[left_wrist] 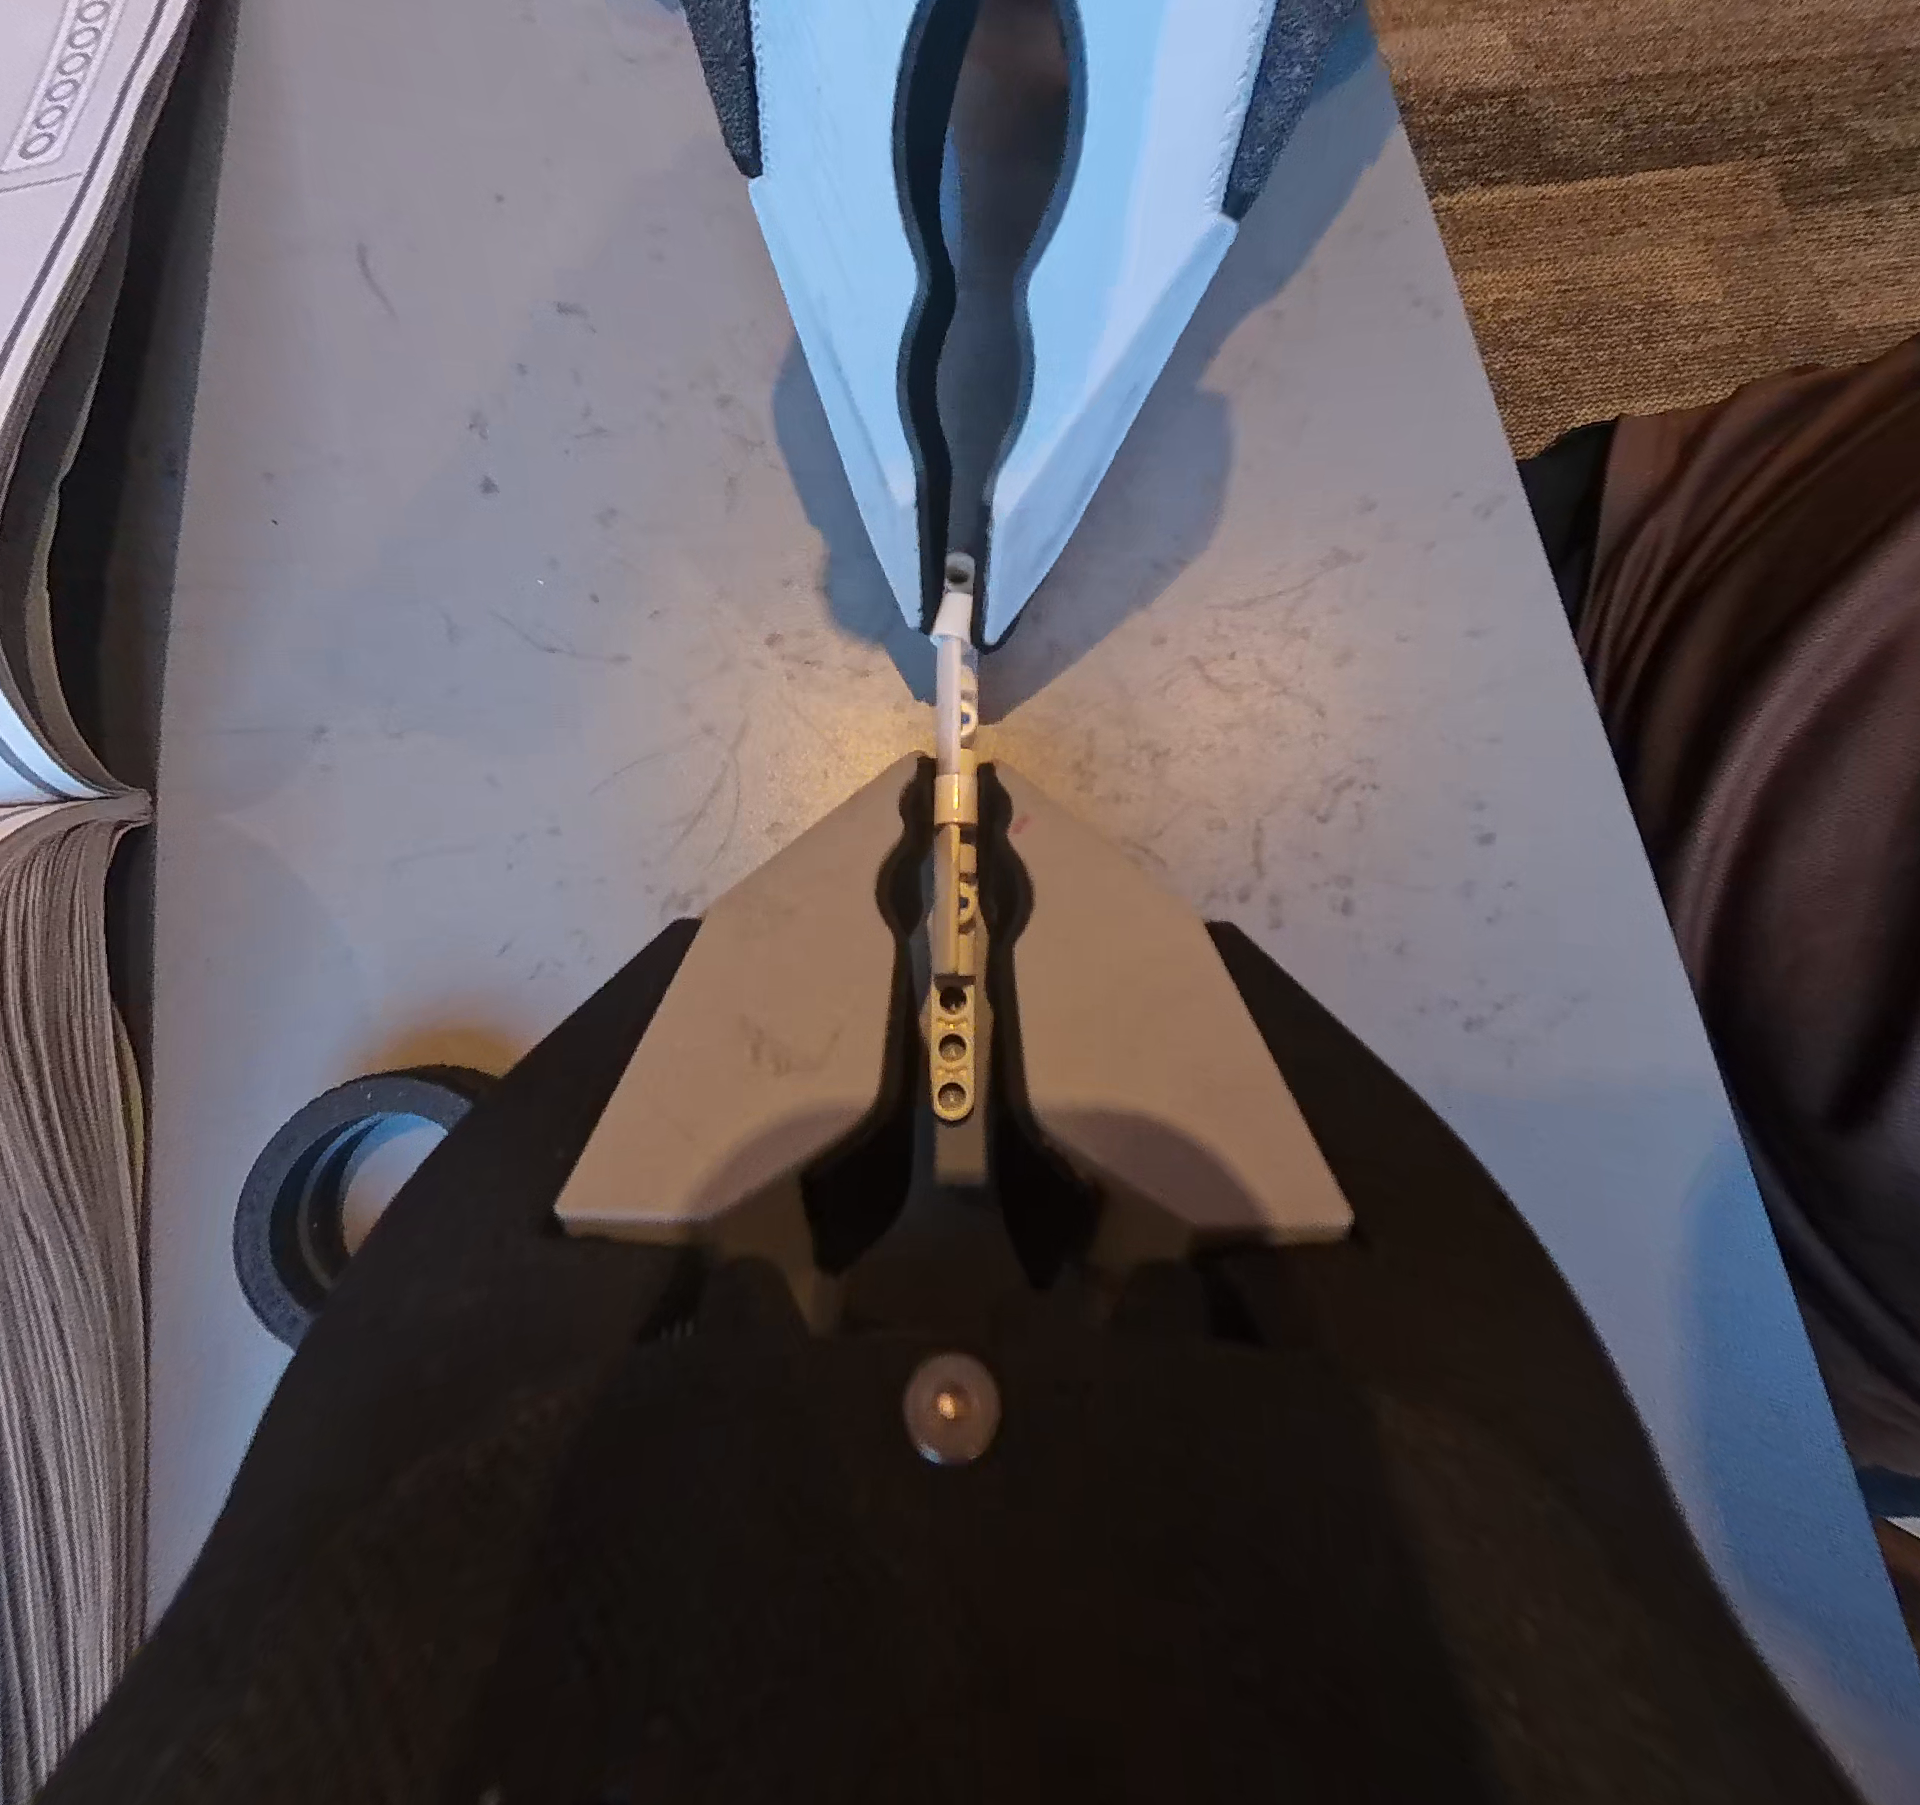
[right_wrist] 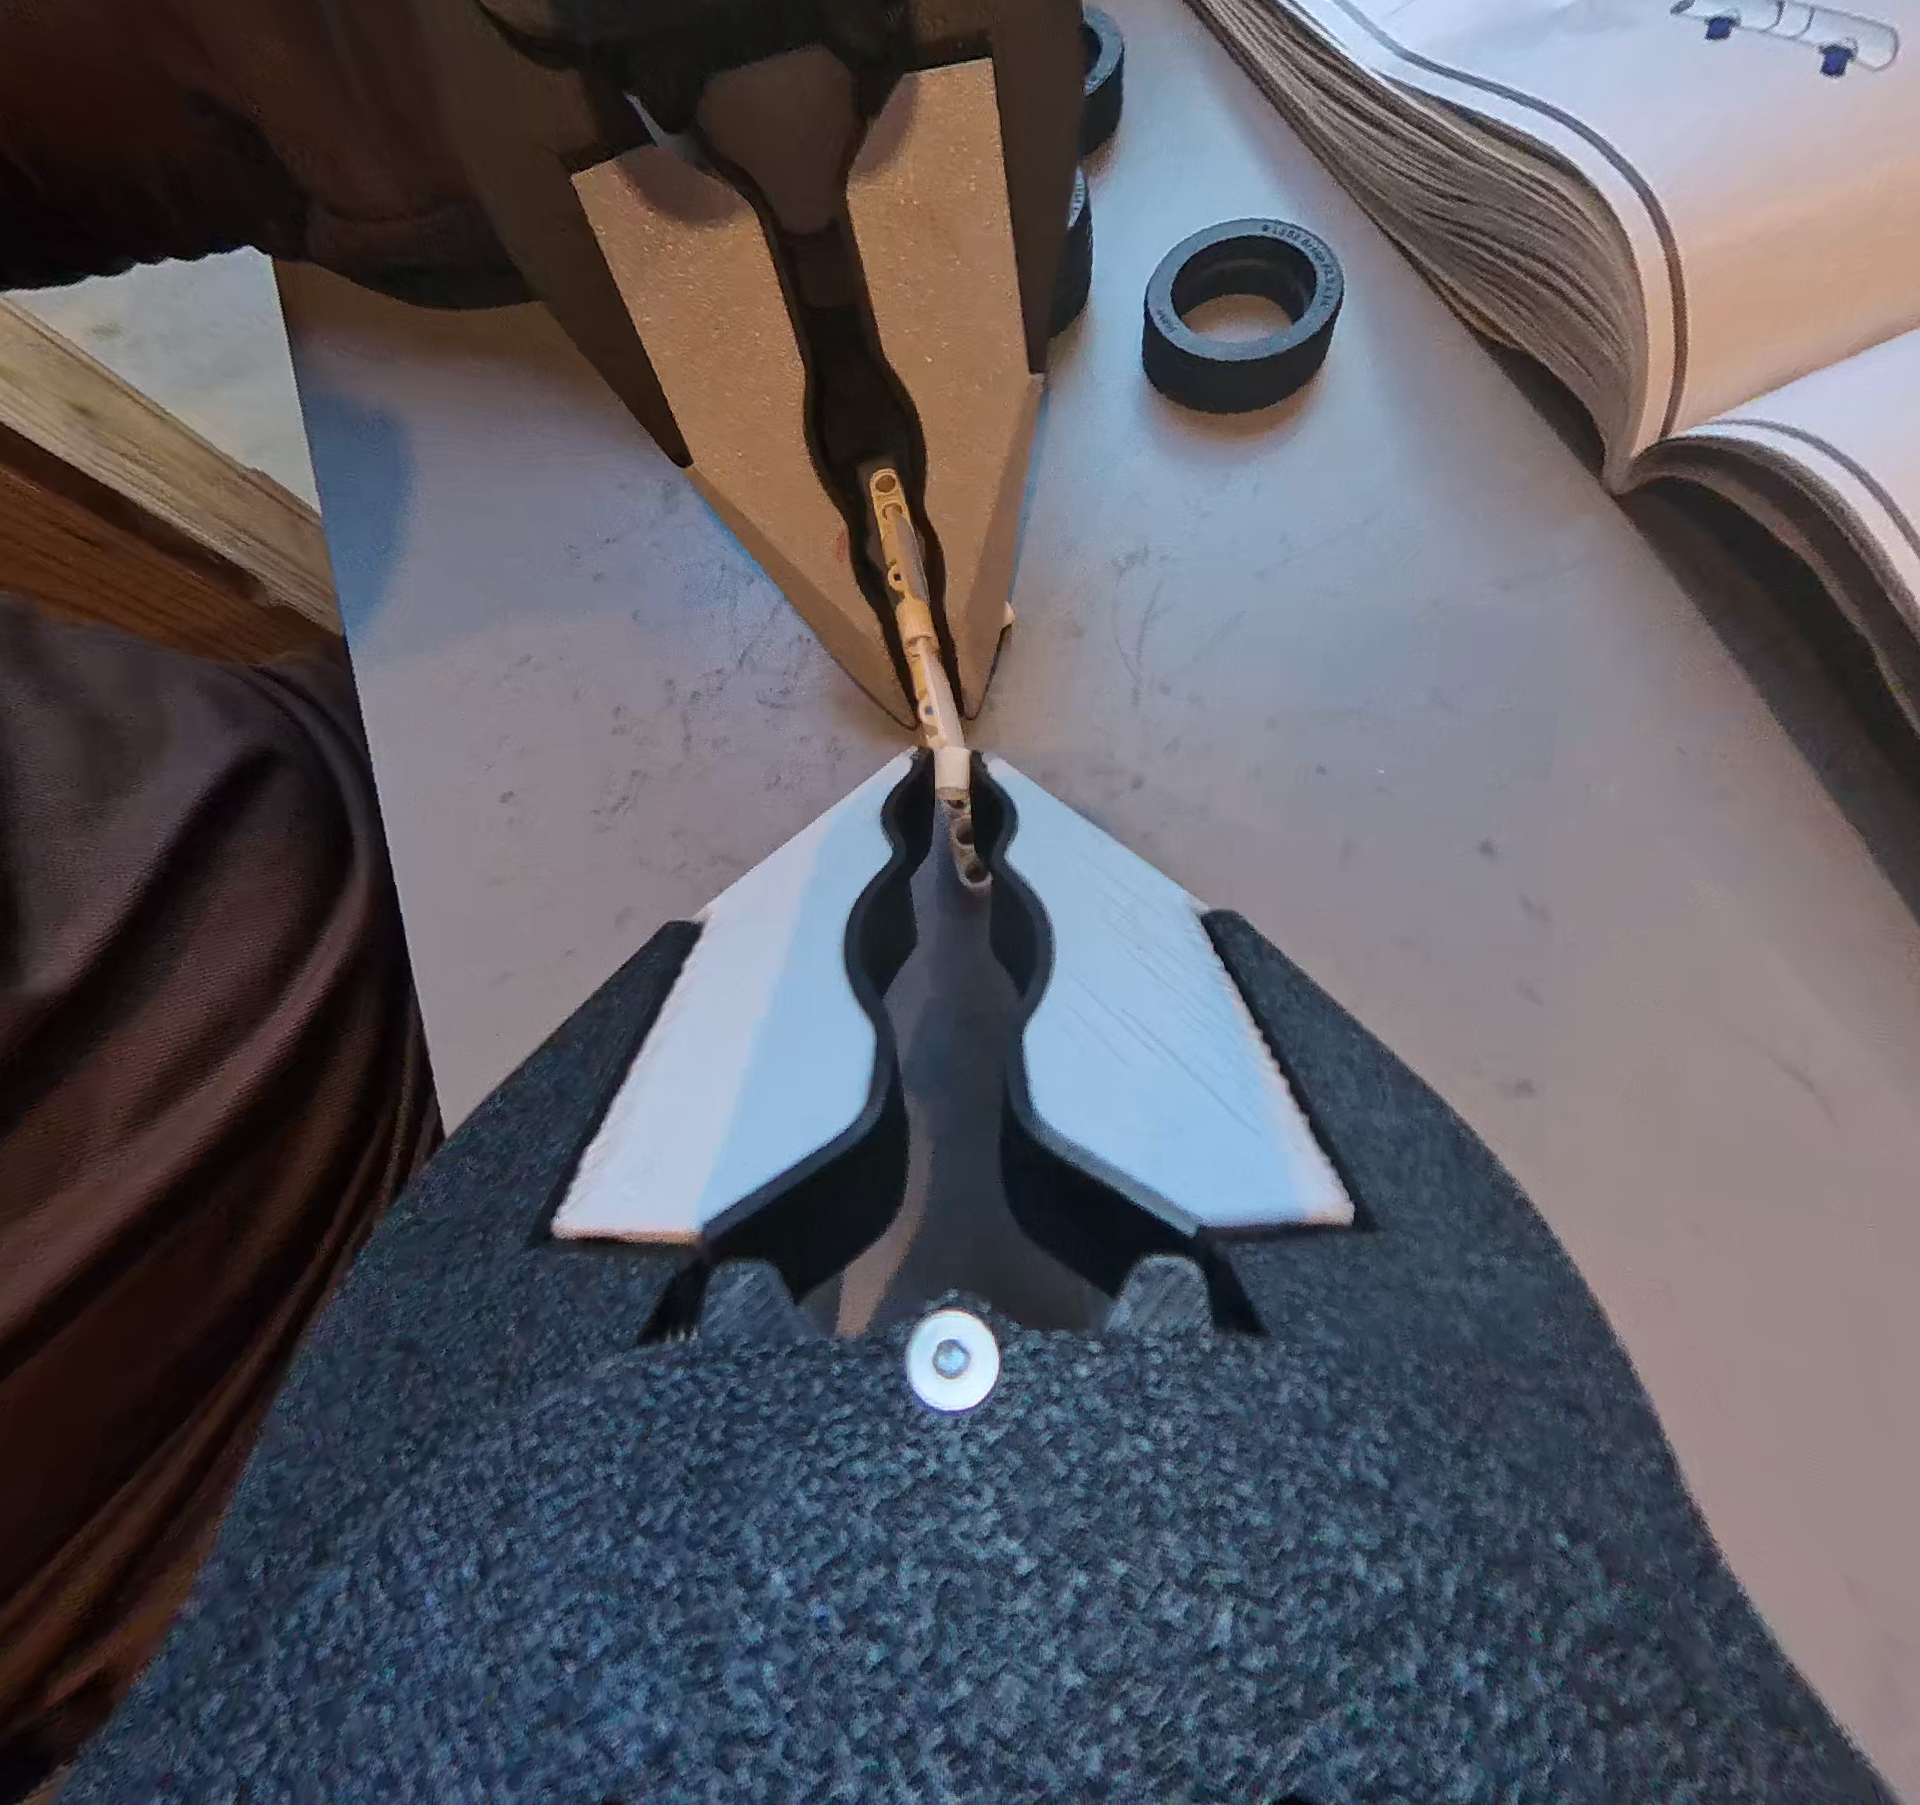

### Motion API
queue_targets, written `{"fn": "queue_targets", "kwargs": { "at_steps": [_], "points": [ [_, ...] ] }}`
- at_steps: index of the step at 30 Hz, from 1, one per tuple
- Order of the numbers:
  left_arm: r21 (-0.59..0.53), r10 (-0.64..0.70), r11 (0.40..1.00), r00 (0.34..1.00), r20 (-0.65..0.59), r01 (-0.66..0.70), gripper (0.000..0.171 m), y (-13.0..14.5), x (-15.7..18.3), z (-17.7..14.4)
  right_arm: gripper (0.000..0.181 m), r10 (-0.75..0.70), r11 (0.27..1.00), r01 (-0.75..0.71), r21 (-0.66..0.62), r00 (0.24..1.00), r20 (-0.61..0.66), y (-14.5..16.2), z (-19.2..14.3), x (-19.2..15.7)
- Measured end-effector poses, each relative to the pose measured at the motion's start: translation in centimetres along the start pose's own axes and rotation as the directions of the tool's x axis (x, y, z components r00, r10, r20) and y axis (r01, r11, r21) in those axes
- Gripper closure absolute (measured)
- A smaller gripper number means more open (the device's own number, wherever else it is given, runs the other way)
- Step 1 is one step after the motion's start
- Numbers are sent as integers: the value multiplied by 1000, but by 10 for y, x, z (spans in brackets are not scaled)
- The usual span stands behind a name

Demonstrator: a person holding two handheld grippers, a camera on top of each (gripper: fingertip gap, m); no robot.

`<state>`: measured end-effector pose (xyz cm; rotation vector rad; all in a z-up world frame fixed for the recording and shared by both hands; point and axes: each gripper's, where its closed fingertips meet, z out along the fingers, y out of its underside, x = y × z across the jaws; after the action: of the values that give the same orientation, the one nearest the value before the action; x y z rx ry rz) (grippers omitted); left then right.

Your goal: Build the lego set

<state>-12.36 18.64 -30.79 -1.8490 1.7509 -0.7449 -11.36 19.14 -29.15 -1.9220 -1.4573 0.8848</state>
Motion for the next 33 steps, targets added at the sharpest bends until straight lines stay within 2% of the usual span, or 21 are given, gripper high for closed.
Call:
{"fn": "queue_targets", "kwargs": {
  "at_steps": [7, 11, 16, 24, 28, 33],
  "points": [
    [2, -3, 1000, 1000, -1, 3, 166, 0, 0, 0, 175, -75, 997, 74, -17, 996, -42, 1, -1, 1],
    [2, -4, 1000, 1000, -3, 4, 166, 0, 0, 0, 175, -190, 980, 183, -73, 976, -103, 1, -1, 1],
    [2, -13, 1000, 1000, 4, 13, 166, 0, -2, -1, 175, -249, 963, 233, -138, 962, -115, 0, 1, 4],
    [3, -24, 1000, 1000, 7, 24, 166, 1, -3, -1, 175, -200, 972, 185, -143, 975, -94, -1, 3, 5],
    [6, -37, 999, 999, 11, 37, 166, 0, -3, -1, 175, 31, 996, -29, -82, 999, 24, -2, 3, 6],
    [-6, 2, 1000, 999, 53, -1, 161, -2, -1, 1, 174, -65, 994, 65, -91, 998, 0, -3, 7, 2]
  ]
}}
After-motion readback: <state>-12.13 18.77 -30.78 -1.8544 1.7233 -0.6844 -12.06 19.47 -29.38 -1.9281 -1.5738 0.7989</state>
